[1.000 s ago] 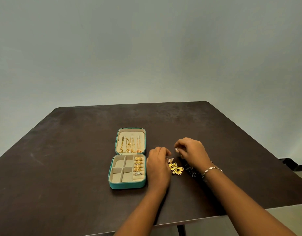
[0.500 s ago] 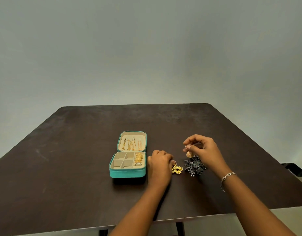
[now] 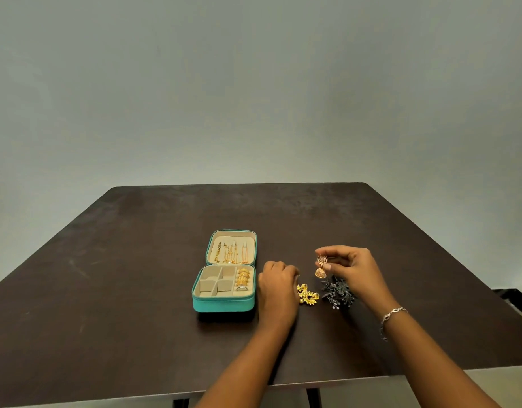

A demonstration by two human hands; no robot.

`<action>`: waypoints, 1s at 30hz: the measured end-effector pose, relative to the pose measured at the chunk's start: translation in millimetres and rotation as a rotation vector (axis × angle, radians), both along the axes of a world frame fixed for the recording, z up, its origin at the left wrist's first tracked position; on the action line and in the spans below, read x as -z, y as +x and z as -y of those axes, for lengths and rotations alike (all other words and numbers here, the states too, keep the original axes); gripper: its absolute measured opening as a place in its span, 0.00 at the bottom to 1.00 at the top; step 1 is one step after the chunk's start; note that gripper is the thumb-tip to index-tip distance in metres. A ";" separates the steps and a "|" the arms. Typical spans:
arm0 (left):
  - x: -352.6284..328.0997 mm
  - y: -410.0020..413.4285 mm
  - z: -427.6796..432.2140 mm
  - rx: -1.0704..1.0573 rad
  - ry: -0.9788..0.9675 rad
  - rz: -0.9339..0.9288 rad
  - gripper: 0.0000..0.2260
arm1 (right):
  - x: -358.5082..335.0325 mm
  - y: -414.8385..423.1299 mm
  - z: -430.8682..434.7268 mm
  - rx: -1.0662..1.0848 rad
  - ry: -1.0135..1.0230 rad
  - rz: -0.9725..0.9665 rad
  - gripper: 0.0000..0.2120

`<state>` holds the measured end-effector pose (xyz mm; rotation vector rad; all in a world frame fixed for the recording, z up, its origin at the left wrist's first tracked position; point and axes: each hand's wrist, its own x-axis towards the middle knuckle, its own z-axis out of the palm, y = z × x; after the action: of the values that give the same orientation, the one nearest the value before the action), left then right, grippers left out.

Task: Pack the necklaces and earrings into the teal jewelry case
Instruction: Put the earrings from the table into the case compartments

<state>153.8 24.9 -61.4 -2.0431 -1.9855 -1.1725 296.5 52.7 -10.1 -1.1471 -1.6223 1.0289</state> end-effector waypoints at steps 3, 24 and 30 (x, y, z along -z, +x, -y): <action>2.2 -0.5 -3.3 -0.029 0.060 0.040 0.03 | -0.8 -1.2 0.5 0.014 0.013 -0.008 0.12; -4.5 -1.3 1.5 0.123 0.103 0.451 0.07 | 1.5 -5.1 5.3 -0.021 -0.034 -0.297 0.05; -2.9 -1.1 -1.3 0.116 -0.014 0.556 0.08 | -2.5 -5.4 7.3 -0.023 -0.100 -0.327 0.06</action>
<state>152.7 26.2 -58.5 -2.0164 -2.0963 -1.9302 291.1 45.4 -7.6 -0.9668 -1.3403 1.2535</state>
